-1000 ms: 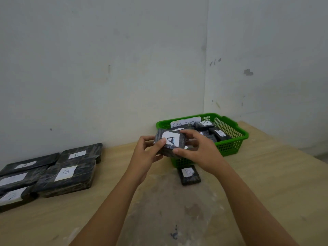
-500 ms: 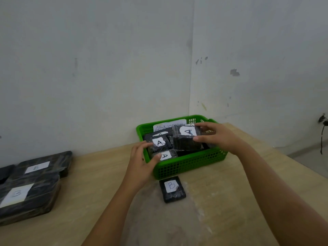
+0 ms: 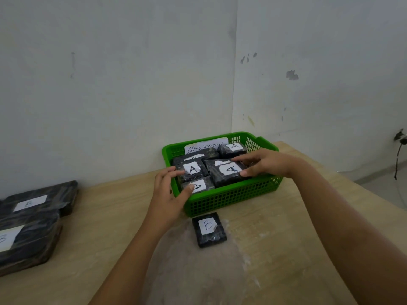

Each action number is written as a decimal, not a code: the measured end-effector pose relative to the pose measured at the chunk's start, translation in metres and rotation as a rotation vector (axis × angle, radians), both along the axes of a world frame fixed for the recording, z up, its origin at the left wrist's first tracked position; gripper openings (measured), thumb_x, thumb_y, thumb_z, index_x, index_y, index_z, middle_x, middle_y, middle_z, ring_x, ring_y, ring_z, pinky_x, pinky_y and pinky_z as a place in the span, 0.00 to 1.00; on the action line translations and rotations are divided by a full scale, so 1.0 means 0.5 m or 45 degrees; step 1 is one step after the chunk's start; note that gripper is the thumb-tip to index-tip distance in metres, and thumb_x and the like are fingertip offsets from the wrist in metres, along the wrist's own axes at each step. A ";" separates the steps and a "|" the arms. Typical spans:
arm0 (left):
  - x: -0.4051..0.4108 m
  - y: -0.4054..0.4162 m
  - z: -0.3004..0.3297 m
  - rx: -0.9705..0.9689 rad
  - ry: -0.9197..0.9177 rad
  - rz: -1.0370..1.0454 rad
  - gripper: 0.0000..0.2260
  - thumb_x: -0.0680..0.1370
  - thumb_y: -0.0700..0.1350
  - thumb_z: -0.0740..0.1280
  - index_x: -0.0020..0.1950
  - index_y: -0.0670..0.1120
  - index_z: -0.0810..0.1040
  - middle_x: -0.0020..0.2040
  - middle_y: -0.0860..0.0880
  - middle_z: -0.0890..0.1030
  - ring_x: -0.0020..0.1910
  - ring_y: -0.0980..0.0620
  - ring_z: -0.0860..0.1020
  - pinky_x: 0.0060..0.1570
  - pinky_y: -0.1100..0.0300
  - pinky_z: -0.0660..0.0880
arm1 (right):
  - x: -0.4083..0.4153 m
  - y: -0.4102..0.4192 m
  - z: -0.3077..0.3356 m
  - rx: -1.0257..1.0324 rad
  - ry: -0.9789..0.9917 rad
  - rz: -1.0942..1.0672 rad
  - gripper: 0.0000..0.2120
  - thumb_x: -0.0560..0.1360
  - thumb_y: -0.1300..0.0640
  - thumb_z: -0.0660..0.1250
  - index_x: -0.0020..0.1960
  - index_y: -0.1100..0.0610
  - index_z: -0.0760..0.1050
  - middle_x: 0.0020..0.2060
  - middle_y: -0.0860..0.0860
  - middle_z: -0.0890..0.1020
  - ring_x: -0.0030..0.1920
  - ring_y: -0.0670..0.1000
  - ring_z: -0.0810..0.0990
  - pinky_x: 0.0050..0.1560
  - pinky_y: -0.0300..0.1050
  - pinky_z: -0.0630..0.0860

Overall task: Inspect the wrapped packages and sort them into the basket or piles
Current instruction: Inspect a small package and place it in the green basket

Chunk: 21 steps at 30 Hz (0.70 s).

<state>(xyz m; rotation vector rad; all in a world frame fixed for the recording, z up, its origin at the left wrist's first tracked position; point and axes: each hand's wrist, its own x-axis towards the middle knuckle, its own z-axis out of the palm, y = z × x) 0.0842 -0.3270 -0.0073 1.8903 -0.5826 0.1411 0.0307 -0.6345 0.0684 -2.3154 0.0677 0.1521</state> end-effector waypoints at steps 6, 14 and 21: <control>-0.003 -0.004 -0.003 0.015 -0.010 0.015 0.14 0.79 0.49 0.72 0.63 0.57 0.75 0.69 0.58 0.65 0.72 0.59 0.65 0.72 0.51 0.68 | 0.003 0.002 0.002 -0.126 0.023 0.016 0.24 0.77 0.54 0.74 0.72 0.43 0.76 0.67 0.48 0.78 0.66 0.51 0.76 0.62 0.46 0.69; -0.004 -0.007 0.000 0.035 -0.025 0.018 0.15 0.80 0.48 0.72 0.64 0.56 0.74 0.69 0.58 0.64 0.70 0.63 0.64 0.71 0.56 0.65 | 0.027 0.048 0.011 -0.452 0.101 0.047 0.24 0.81 0.40 0.65 0.75 0.44 0.72 0.77 0.49 0.70 0.75 0.53 0.69 0.73 0.49 0.60; -0.008 -0.008 0.001 0.039 -0.011 0.015 0.15 0.80 0.48 0.71 0.65 0.55 0.73 0.69 0.58 0.63 0.69 0.65 0.62 0.68 0.59 0.63 | 0.023 0.059 0.002 -0.424 0.092 0.023 0.22 0.80 0.44 0.68 0.74 0.45 0.74 0.75 0.49 0.72 0.73 0.53 0.70 0.67 0.46 0.62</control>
